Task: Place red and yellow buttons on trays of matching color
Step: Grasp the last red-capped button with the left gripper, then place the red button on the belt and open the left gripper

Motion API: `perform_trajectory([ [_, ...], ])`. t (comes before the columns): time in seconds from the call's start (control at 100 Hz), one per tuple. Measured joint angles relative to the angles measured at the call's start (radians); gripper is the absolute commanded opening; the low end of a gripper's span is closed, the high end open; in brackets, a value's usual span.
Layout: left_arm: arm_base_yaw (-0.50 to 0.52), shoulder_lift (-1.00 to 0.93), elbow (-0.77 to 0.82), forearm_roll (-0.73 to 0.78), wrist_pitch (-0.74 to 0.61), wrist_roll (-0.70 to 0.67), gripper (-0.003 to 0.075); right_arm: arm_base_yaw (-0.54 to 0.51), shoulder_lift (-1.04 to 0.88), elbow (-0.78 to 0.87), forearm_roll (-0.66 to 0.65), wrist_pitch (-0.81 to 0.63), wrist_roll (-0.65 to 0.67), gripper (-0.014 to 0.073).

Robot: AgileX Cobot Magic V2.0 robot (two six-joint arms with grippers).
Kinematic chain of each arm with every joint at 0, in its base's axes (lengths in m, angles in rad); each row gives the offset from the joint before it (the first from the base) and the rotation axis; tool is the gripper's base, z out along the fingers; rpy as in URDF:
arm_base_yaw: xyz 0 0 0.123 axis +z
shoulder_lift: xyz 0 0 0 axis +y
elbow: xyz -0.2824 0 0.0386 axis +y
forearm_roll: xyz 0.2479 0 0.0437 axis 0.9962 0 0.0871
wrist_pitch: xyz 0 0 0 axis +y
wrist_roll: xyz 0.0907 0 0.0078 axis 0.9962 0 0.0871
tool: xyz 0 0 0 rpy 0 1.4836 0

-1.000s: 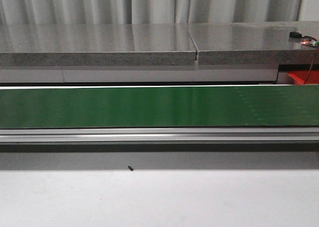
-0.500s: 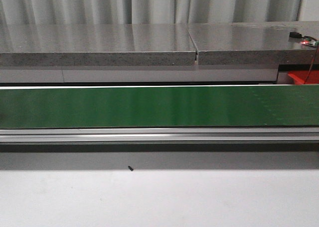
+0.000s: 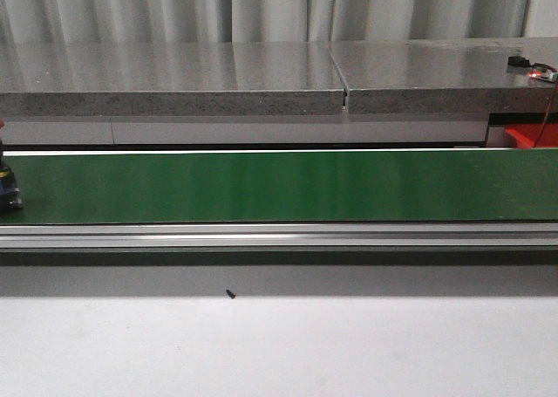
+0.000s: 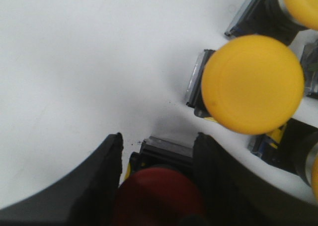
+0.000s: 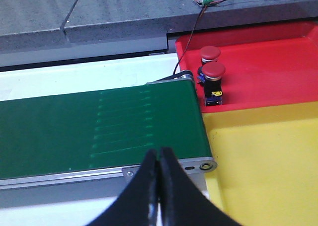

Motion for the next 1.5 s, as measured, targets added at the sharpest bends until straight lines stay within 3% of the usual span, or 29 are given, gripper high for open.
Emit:
perform_trajectory([
  [0.64, -0.036, -0.333, 0.027, -0.035, 0.07, 0.025, 0.0071, 0.0, 0.0, 0.0, 0.0, 0.0, 0.0, -0.0067],
  [1.17, -0.226, -0.339, 0.089, -0.081, 0.088, 0.027, 0.0071, 0.0, 0.0, 0.0, 0.0, 0.0, 0.0, -0.0067],
  [1.5, -0.239, -0.335, 0.117, -0.085, 0.088, 0.027, 0.0071, 0.0, 0.0, 0.0, 0.0, 0.001, 0.0, -0.0067],
])
